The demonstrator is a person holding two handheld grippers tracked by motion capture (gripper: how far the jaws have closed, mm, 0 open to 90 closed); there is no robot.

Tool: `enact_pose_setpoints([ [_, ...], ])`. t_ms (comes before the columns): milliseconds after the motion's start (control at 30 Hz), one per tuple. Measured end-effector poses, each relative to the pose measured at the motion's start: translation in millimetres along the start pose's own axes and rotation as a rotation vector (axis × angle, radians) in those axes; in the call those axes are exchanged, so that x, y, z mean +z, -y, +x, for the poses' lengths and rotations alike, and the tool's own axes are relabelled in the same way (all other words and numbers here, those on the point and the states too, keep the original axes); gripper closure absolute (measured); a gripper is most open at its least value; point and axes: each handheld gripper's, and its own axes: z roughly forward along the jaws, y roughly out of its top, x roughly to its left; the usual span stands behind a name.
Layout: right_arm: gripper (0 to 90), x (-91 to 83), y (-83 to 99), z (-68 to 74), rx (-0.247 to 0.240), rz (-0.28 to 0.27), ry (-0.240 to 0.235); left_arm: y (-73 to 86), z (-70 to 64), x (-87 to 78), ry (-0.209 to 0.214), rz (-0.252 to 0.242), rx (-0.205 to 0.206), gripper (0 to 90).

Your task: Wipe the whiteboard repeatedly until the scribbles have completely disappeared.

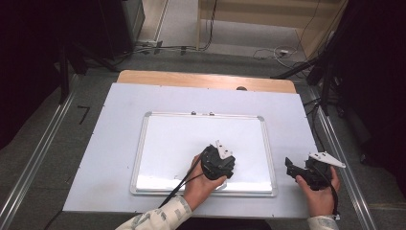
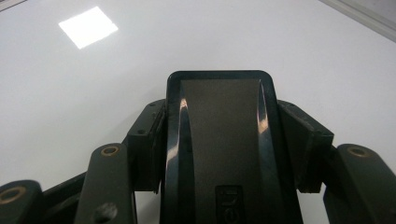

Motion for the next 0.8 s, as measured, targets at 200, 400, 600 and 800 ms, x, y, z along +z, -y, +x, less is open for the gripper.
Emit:
enact_pose_setpoints([
  [200, 13.4, -0.8, 0.6, -0.8, 0.002, -0.001, 0.001, 8.9, 12.5, -9.7, -0.008, 0.001, -0.005, 40.9],
  [400, 13.4, 0.1, 0.4, -0.5, -0.001, 0.0, -0.001, 13.2, 17.9, -14.4, -0.026, 0.002, -0.011, 40.9],
  [600, 13.4, -0.5, -0.5, 1.3, -0.002, -0.006, -0.001, 7.1, 12.7, -7.9, -0.023, 0.001, -0.009, 40.9],
  [800, 13.4, 1.0, -1.2, 2.3, -0.004, 0.0, -0.006, 2.9, 9.7, -3.3, -0.021, 0.001, -0.003, 40.9],
])
